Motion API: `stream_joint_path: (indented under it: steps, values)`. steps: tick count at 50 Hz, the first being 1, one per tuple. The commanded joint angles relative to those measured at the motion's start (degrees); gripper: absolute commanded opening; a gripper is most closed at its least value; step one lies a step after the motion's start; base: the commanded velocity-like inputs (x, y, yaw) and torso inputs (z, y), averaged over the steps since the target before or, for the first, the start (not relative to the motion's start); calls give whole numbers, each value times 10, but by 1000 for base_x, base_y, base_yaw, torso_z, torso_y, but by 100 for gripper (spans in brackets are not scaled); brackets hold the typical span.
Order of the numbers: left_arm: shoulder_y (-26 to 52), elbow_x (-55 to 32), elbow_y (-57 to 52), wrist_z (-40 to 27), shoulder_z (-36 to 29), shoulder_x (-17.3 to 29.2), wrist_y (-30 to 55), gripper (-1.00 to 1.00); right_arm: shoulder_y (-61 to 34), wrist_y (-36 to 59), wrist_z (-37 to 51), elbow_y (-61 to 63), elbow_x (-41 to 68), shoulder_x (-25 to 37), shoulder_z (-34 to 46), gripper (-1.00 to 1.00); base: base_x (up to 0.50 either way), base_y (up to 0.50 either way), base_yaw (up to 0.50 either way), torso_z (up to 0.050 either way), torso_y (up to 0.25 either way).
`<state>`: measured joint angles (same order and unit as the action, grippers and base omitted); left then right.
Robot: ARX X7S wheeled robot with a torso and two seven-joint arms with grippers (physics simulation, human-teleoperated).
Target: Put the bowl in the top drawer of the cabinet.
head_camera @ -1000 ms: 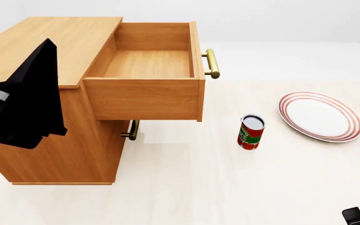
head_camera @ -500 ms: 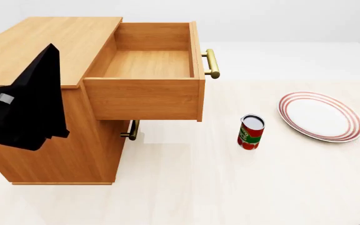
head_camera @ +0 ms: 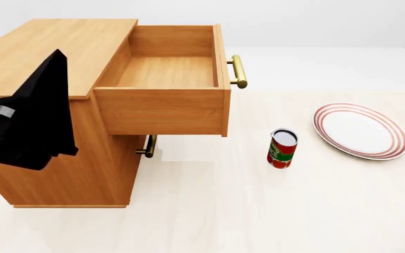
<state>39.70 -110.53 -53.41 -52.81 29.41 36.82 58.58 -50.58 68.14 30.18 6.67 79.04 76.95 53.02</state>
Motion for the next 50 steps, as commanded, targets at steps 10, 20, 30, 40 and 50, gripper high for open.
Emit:
stream_joint_path:
  steps: [10, 20, 30, 40, 50]
  values:
    - [2, 12, 4, 7, -4, -4, 1, 100, -187, 150, -74, 37, -90, -38, -23, -100, 0, 0, 0, 0, 1]
    - [-5, 16, 3, 12, 1, -6, 2, 100, -363, 207, -220, 68, -207, -108, 70, -100, 0, 0, 0, 0, 0]
    - [-8, 21, 5, 17, 3, -7, 3, 100, -479, 147, -364, 28, -310, -204, 199, -100, 0, 0, 0, 0, 0]
    - [-9, 9, 2, 9, 5, 2, -5, 100, -563, 47, -500, -60, -400, -284, 292, -100, 0, 0, 0, 0, 1]
    - [-5, -2, 3, 3, 10, 15, -13, 100, -638, -89, -659, -250, -492, -393, 376, -100, 0, 0, 0, 0, 0]
